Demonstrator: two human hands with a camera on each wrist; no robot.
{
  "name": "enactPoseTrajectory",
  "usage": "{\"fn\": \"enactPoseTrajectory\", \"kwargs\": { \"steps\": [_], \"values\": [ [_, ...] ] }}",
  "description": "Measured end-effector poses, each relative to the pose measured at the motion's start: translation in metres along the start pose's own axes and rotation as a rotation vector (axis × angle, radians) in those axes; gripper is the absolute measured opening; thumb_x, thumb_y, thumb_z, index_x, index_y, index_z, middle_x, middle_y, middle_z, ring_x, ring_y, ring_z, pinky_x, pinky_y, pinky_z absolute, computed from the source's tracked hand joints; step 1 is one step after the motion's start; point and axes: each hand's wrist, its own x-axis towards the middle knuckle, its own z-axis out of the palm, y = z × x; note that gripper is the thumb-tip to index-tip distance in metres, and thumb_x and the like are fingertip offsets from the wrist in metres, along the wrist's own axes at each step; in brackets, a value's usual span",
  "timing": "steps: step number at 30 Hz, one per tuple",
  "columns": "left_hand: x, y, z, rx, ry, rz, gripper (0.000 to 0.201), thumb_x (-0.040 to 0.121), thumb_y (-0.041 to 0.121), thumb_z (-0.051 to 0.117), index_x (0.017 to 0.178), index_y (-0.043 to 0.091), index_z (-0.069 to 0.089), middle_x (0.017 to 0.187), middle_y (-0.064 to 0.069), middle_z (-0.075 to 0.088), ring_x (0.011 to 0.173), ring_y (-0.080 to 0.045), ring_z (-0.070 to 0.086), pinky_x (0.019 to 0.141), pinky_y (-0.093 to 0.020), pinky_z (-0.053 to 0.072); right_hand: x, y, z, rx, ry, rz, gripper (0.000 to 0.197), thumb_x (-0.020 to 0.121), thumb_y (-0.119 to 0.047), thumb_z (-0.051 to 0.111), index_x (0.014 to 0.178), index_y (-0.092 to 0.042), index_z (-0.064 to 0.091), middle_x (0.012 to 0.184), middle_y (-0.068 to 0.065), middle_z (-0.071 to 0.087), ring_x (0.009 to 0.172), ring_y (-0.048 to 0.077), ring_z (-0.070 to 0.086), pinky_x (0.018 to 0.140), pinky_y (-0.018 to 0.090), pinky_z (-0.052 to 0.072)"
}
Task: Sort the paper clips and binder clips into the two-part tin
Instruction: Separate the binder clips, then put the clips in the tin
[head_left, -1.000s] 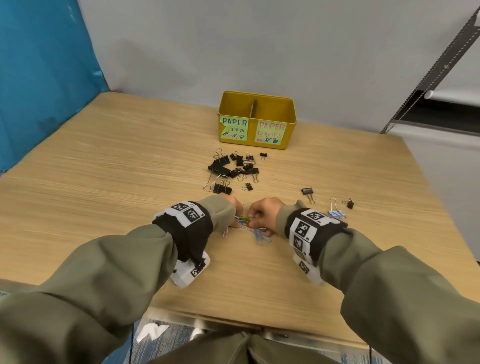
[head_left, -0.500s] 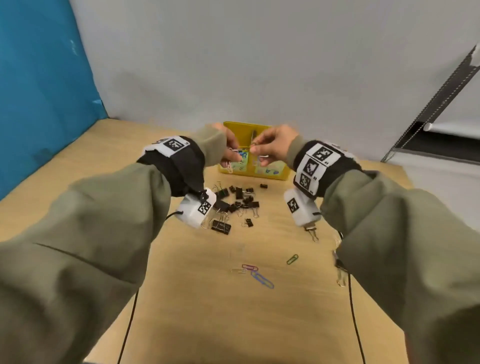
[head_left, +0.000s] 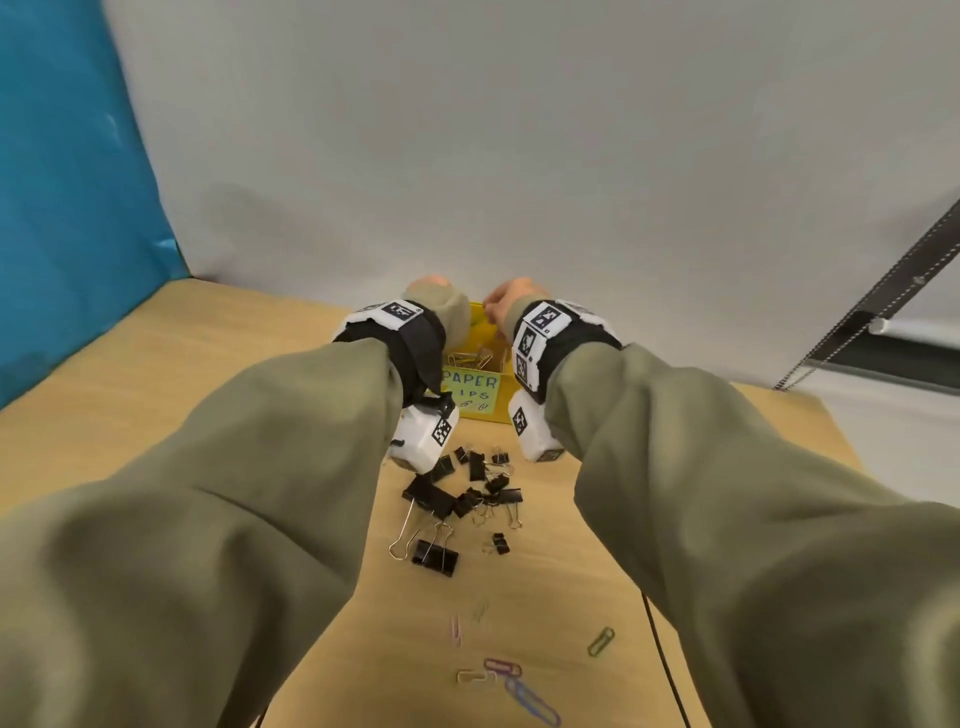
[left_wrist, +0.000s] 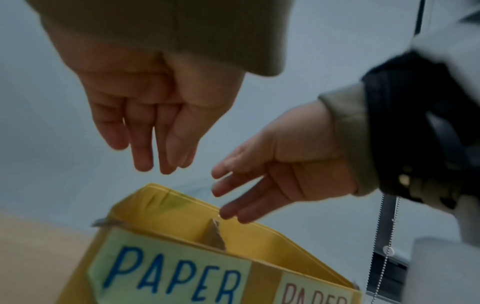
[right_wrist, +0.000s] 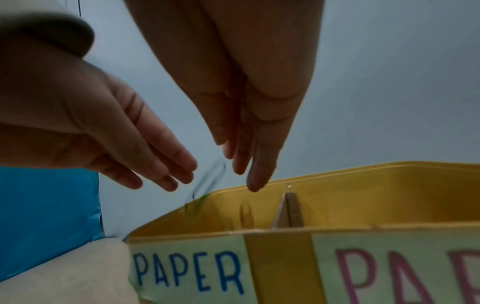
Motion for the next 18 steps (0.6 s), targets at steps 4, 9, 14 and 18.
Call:
{"fn": "enactPoseTrajectory", "kwargs": {
  "steps": [4,9,14,18],
  "values": [
    [-0.009,-0.007,-0.007,-0.034,-0.032,-0.006,0.027,0.094,0.012,0.052,0.116,0.003,0.065,0.119,-0.017,0.062,0.109,-0.029,0.06,0.093,-0.03,0.048,-0.011,0.007,-0.005,0.054,0.033,0.026,0.032,0.096,-0.011,0.047,0.125,-0.009,0.06,0.125,0.011,0.063,0.116,0.028,0.059,0.103,0.037,0.046],
    [-0.09,-0.016,-0.012,-0.064,-0.184,0.171,0.013,0.084,0.014,0.067,0.097,0.014,0.065,0.095,-0.005,0.062,0.087,-0.017,0.056,0.083,-0.022,0.048,-0.087,0.035,0.002,0.136,-0.132,0.016,0.014,0.093,-0.015,0.055,0.102,-0.007,0.061,0.072,0.006,0.062,0.06,0.018,0.061,0.062,0.033,0.058],
    [-0.172,-0.051,0.039,0.189,-0.674,0.295,0.019,0.078,0.012,0.072,0.097,0.011,0.073,0.084,-0.001,0.073,0.076,-0.015,0.064,0.078,-0.028,0.057,-0.165,0.085,0.045,-0.192,-0.611,0.023,0.024,0.089,-0.003,0.054,0.108,0.002,0.066,0.081,0.012,0.063,0.059,0.018,0.056,0.049,0.023,0.051],
    [-0.193,-0.061,0.087,0.477,-0.598,0.263,0.034,0.092,0.016,0.049,0.123,0.006,0.06,0.125,-0.01,0.062,0.115,-0.026,0.059,0.097,-0.031,0.045,-0.194,0.107,0.08,-0.552,-0.555,-0.113,0.029,0.089,-0.025,0.054,0.116,-0.028,0.065,0.112,-0.002,0.066,0.104,0.02,0.06,0.102,0.048,0.042]
  ]
}}
